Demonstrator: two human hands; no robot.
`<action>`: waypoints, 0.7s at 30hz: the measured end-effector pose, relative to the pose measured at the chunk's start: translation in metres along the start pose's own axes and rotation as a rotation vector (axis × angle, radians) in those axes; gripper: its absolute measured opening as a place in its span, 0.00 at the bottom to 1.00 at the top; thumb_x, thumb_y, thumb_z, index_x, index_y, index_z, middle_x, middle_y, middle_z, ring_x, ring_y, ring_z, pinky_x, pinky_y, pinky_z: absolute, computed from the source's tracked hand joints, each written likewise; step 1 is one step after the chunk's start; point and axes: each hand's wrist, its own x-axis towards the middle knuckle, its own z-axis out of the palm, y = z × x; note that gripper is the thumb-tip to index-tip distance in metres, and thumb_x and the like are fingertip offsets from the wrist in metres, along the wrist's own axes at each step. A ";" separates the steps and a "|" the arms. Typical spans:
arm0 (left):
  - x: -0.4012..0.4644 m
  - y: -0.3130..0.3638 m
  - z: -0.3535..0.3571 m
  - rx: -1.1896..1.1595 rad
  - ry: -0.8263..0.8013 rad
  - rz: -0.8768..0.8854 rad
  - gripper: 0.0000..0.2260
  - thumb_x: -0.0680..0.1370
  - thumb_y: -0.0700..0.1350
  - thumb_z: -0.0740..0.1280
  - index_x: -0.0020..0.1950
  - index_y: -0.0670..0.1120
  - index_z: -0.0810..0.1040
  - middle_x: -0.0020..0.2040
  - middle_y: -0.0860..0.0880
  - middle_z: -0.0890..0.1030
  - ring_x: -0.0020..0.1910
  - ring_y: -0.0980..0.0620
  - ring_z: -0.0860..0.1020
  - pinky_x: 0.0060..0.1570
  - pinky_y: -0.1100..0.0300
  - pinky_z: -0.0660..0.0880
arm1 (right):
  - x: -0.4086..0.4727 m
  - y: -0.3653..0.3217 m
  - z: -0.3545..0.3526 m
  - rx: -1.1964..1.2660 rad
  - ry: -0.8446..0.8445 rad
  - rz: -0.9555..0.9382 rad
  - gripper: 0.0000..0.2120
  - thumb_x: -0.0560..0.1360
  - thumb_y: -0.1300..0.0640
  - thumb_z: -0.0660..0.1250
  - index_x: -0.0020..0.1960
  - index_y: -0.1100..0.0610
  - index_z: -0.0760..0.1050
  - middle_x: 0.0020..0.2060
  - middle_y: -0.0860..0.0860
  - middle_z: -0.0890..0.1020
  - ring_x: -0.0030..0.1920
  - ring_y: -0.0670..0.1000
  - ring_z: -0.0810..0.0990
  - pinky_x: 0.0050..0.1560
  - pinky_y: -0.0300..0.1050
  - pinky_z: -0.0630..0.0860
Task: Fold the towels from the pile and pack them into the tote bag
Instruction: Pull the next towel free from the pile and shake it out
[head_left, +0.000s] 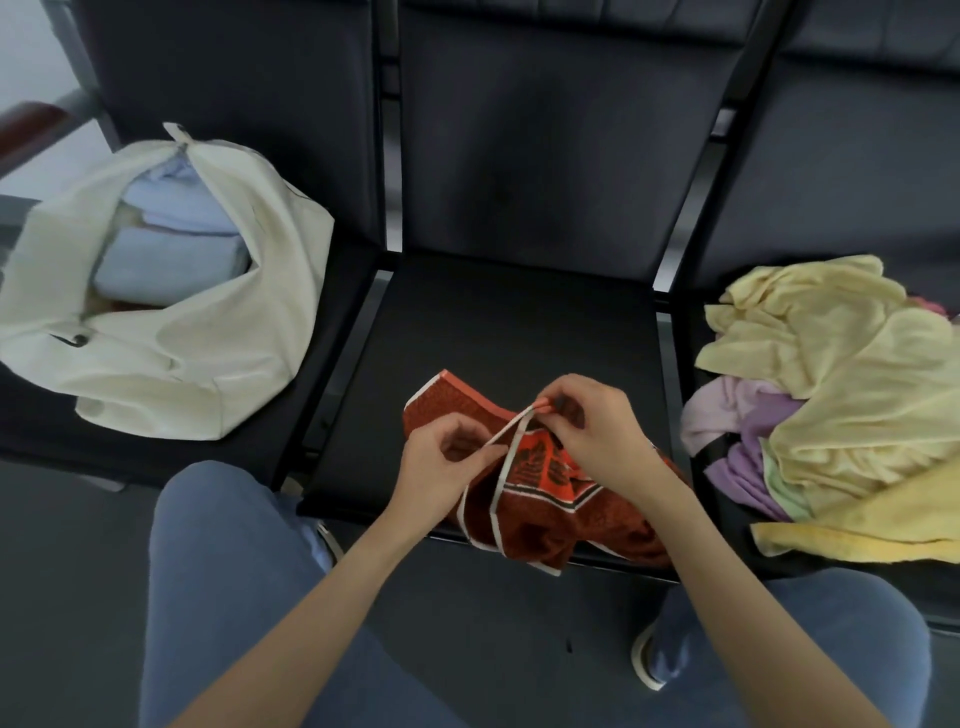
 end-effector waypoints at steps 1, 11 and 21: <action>-0.002 -0.005 -0.002 0.009 0.014 -0.008 0.07 0.69 0.40 0.77 0.42 0.44 0.81 0.41 0.50 0.84 0.42 0.53 0.82 0.48 0.58 0.79 | -0.001 -0.001 -0.004 0.018 0.039 0.026 0.06 0.74 0.63 0.69 0.45 0.53 0.77 0.40 0.44 0.79 0.41 0.41 0.77 0.41 0.29 0.71; -0.037 -0.056 0.014 0.559 -0.261 -0.510 0.06 0.69 0.46 0.76 0.36 0.46 0.81 0.32 0.52 0.81 0.30 0.58 0.78 0.33 0.63 0.74 | 0.007 0.003 -0.024 0.080 0.189 0.143 0.08 0.73 0.64 0.69 0.43 0.51 0.77 0.35 0.44 0.79 0.39 0.45 0.80 0.41 0.36 0.75; -0.043 -0.078 0.062 -0.155 -0.199 -0.995 0.08 0.78 0.41 0.68 0.52 0.36 0.76 0.42 0.40 0.81 0.38 0.47 0.82 0.38 0.57 0.79 | 0.003 0.005 -0.036 0.075 0.225 0.169 0.07 0.74 0.64 0.68 0.45 0.52 0.77 0.36 0.43 0.79 0.40 0.42 0.79 0.41 0.31 0.71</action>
